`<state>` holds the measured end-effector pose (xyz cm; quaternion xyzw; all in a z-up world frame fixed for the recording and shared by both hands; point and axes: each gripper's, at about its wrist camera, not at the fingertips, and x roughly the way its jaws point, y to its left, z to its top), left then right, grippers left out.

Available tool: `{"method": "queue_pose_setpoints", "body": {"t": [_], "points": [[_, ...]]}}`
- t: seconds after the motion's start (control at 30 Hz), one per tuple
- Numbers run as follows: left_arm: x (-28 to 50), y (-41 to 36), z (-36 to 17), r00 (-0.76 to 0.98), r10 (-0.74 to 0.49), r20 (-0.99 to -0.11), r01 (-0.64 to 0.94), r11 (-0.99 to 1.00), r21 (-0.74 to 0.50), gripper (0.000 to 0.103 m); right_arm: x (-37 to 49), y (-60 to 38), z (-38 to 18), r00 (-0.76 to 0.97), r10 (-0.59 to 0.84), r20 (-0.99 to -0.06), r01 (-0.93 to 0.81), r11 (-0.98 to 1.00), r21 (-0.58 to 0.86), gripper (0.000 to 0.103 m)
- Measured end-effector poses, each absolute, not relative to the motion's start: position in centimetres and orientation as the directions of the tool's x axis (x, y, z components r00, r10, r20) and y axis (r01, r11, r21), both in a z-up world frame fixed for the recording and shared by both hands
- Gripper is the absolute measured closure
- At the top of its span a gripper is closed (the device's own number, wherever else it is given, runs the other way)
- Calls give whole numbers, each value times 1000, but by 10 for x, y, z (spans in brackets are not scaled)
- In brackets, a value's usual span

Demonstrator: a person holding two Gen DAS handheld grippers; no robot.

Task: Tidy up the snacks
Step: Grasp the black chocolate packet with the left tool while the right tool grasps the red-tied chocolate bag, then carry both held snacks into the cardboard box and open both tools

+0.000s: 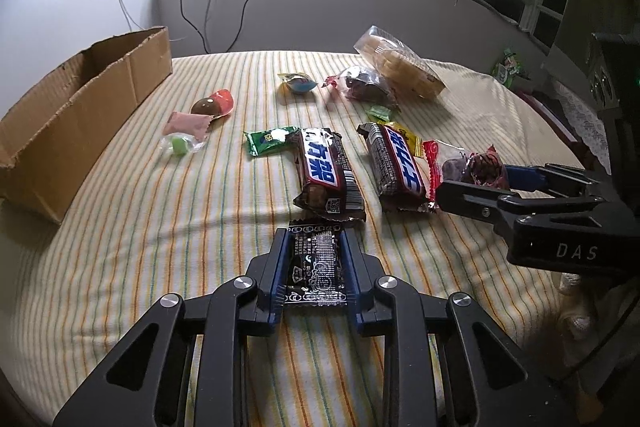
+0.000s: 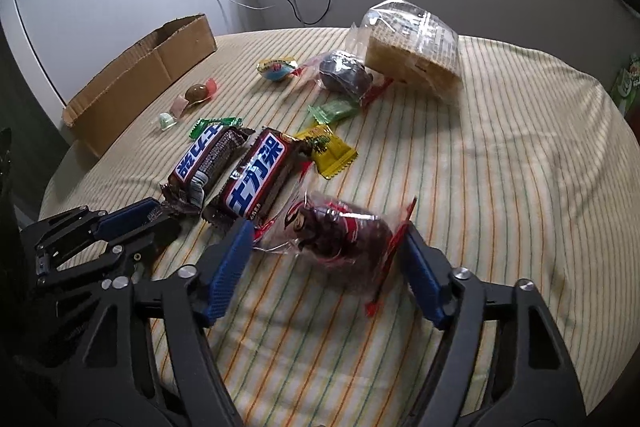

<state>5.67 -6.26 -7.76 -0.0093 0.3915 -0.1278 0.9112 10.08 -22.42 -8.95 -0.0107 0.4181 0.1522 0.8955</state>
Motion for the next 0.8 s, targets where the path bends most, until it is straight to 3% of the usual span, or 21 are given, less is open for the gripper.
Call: {"method": "queue_pose_setpoints", "body": {"t": [0.13, 0.8], "points": [[56, -60, -76, 660, -249, -709, 222, 966, -132, 79, 99, -227, -86, 610, 260, -748, -270, 956, 111, 41], [51, -26, -48, 720, -232, -654, 174, 973, -154, 79, 100, -207, -40, 674, 266, -689, -301, 951, 73, 47]]}}
